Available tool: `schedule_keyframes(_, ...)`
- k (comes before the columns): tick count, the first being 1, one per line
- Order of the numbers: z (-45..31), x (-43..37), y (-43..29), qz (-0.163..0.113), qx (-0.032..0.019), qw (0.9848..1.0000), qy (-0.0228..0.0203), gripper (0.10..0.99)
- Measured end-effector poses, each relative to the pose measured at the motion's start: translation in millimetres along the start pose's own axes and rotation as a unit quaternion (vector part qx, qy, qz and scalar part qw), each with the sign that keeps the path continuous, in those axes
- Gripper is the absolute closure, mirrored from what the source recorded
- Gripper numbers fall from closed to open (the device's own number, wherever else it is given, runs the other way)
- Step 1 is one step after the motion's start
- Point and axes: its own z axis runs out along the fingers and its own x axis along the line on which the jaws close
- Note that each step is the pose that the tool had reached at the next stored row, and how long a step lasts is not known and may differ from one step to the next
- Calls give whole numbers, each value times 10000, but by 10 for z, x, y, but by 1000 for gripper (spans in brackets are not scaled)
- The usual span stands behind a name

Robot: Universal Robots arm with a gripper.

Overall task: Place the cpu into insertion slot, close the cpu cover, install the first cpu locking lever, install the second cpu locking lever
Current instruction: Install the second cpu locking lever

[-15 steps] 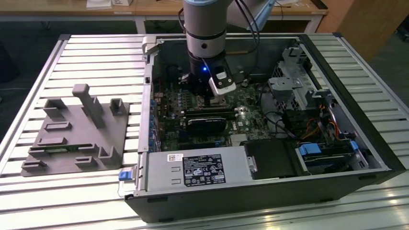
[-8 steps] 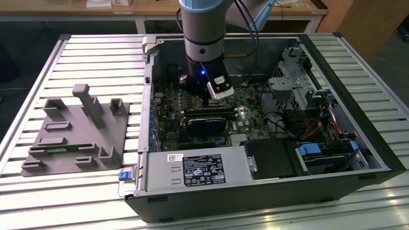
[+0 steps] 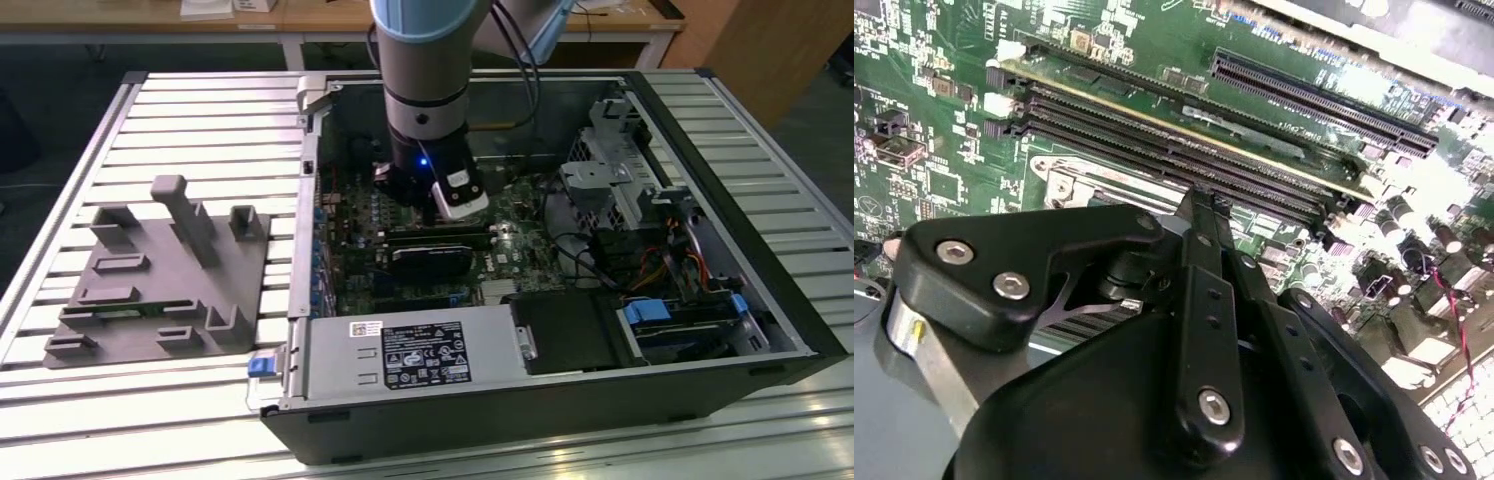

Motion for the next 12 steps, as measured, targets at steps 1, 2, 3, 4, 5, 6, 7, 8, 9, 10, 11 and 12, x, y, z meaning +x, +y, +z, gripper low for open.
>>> schedule_keyframes(1, 3, -2, -13, 0, -15, 10000, 3, 980)
schedule_keyframes(2, 6, -3, -24, 0, -34, 10000, 8, 980)
schedule_keyframes(3, 10, -3, -34, 0, -58, 10000, 13, 980)
schedule_keyframes(4, 14, -3, -44, -2, -80, 10000, 18, 980)
schedule_keyframes(5, 19, -1, -54, -5, -100, 9999, 22, 980)
schedule_keyframes(6, 23, 2, -63, -6, -123, 9999, 28, 980)
schedule_keyframes(7, 28, 6, -74, -7, -150, 9999, 33, 980)
schedule_keyframes(8, 32, 11, -83, -7, -180, 9998, 40, 980)
schedule_keyframes(9, 36, 17, -93, -7, -220, 9997, 49, 980)
schedule_keyframes(10, 40, 22, -101, -7, -263, 9996, 58, 980)
schedule_keyframes(11, 44, 27, -110, -6, -306, 9995, 67, 980)
schedule_keyframes(12, 48, 32, -118, -5, -350, 9994, 76, 980)
